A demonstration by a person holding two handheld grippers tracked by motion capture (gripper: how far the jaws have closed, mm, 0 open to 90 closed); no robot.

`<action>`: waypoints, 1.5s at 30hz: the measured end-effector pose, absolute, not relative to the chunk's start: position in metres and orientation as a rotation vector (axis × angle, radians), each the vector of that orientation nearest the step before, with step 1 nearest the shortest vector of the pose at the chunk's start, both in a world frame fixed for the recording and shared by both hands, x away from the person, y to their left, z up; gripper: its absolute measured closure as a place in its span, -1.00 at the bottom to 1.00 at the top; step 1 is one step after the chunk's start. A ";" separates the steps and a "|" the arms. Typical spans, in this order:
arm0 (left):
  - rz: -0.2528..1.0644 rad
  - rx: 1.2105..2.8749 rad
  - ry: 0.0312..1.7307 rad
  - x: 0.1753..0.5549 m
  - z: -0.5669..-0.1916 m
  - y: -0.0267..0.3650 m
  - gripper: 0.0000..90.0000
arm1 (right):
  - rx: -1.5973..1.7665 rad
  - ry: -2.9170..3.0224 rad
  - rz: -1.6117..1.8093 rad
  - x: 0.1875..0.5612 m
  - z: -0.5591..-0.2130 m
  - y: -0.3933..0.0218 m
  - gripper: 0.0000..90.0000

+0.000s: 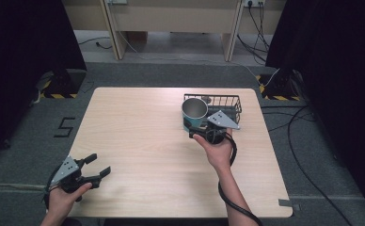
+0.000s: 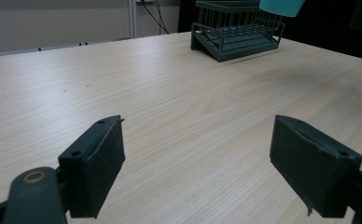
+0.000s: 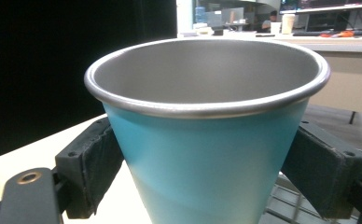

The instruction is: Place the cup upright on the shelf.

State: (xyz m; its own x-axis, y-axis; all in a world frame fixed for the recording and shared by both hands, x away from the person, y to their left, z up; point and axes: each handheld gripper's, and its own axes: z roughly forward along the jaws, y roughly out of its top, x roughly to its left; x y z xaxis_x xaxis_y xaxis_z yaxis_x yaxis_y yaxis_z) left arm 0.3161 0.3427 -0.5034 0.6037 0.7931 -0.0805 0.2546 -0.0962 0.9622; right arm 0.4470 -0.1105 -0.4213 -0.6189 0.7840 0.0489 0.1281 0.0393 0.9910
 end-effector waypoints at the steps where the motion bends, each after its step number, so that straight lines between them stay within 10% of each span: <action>1: 0.568 1.650 0.883 0.316 -0.503 0.343 -0.62 | 0.925 1.791 1.623 0.448 -0.421 -0.112 -0.63; 45: 0.565 1.650 0.882 0.316 -0.504 0.342 -0.62 | 1.141 1.623 1.421 0.523 -0.395 -0.163 -0.63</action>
